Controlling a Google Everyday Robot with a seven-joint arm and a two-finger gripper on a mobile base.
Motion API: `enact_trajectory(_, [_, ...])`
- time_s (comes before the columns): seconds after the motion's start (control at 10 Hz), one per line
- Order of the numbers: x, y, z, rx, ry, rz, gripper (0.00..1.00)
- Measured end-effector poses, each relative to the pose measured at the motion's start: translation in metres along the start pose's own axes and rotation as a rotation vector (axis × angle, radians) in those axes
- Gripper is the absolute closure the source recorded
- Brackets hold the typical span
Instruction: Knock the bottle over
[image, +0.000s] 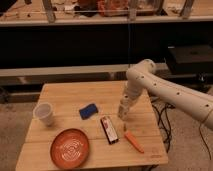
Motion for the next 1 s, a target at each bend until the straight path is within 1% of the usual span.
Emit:
enact_trajectory(0.1, [0.0,0.0,0.0,0.0,-0.001,0.0,1.0])
enact_trajectory(0.2, [-0.004,0.0,0.0,0.0,-0.017,-0.007,1.0])
enact_trajectory(0.3, [-0.014,0.0,-0.001,-0.001,-0.059,-0.025,1.0])
enact_trajectory(0.4, [-0.034,-0.005,-0.011,0.015,-0.114,-0.055,1.0])
enact_trajectory(0.6, [-0.072,-0.019,-0.038,0.058,-0.191,-0.114,1.0])
enact_trajectory(0.7, [-0.088,-0.026,-0.052,0.077,-0.219,-0.145,1.0])
enact_trajectory(0.8, [-0.098,-0.03,-0.064,0.089,-0.24,-0.167,1.0])
enact_trajectory(0.9, [-0.106,-0.036,-0.079,0.096,-0.242,-0.178,1.0])
enact_trajectory(1.0, [-0.11,-0.039,-0.083,0.086,-0.237,-0.179,1.0])
